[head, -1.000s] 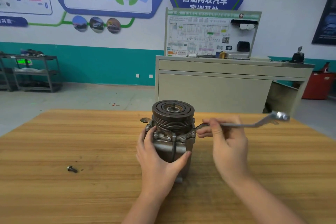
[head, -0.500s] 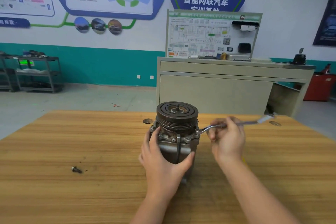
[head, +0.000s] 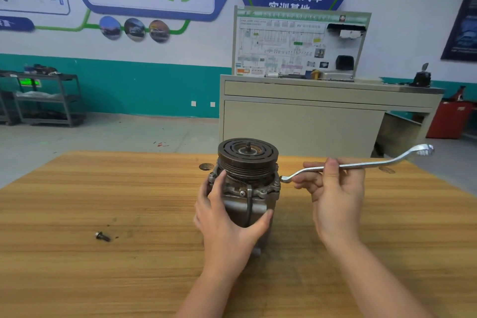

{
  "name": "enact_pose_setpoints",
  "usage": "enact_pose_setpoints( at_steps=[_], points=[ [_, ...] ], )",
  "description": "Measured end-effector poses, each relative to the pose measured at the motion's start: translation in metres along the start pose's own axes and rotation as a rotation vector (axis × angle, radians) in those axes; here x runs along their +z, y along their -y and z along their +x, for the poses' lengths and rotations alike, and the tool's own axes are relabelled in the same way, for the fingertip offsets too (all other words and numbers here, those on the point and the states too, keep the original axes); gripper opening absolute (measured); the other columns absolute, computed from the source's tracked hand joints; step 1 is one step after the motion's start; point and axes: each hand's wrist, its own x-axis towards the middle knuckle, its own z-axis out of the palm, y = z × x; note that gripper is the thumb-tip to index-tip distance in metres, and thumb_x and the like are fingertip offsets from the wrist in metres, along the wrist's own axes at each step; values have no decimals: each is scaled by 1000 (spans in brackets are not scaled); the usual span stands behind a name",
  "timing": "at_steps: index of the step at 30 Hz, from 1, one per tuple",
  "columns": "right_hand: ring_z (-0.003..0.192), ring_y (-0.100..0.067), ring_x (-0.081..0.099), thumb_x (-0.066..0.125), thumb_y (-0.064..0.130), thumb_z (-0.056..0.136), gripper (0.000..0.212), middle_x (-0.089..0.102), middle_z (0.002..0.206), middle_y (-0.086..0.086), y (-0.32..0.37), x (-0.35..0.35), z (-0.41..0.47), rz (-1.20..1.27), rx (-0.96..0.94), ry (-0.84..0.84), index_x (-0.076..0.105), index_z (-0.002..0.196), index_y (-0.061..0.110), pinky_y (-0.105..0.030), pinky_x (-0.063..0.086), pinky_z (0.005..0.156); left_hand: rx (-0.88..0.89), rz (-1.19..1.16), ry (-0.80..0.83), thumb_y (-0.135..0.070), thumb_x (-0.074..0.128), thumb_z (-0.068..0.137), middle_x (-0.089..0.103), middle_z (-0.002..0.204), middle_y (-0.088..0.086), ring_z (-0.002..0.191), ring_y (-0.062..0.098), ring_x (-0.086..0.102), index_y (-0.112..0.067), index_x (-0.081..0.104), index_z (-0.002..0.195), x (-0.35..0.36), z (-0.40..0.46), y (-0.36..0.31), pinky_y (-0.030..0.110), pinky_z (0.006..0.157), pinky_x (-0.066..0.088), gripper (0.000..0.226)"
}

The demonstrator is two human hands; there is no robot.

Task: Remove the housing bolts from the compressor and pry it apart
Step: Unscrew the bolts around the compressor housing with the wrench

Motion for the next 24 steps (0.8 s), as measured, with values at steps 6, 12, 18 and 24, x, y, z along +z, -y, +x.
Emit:
enact_pose_setpoints(
  at_steps=[6,12,18,24],
  points=[
    [64,-17,71,44,37,101,6,70,81,6,-7,-1,-15,-300,-391,253,49,98,38,-33,57,61,21,-11,-15,-71,67,53,26,148,-8,138,7,21,-64,14,133,1,0,0,37,109,14,97],
    [69,-4,58,40,32,103,25,60,95,-8,-23,-8,-31,-652,-800,415,50,97,11,-9,48,74,7,-43,-39,-71,72,53,29,147,-11,138,6,25,-43,18,142,3,-1,5,38,112,19,108],
    [41,-14,44,35,19,101,15,62,75,2,-24,4,-26,-15,-286,55,44,92,27,-18,37,44,25,-54,-59,-68,70,53,28,146,-15,138,3,23,-52,13,139,4,-1,4,35,112,17,105],
    [27,-8,28,32,16,104,27,49,49,-1,-27,15,43,313,690,-14,42,78,14,-17,21,28,30,-53,-64,-66,69,53,29,146,-9,137,5,23,-50,15,136,4,-1,2,40,114,19,100]
  ],
)
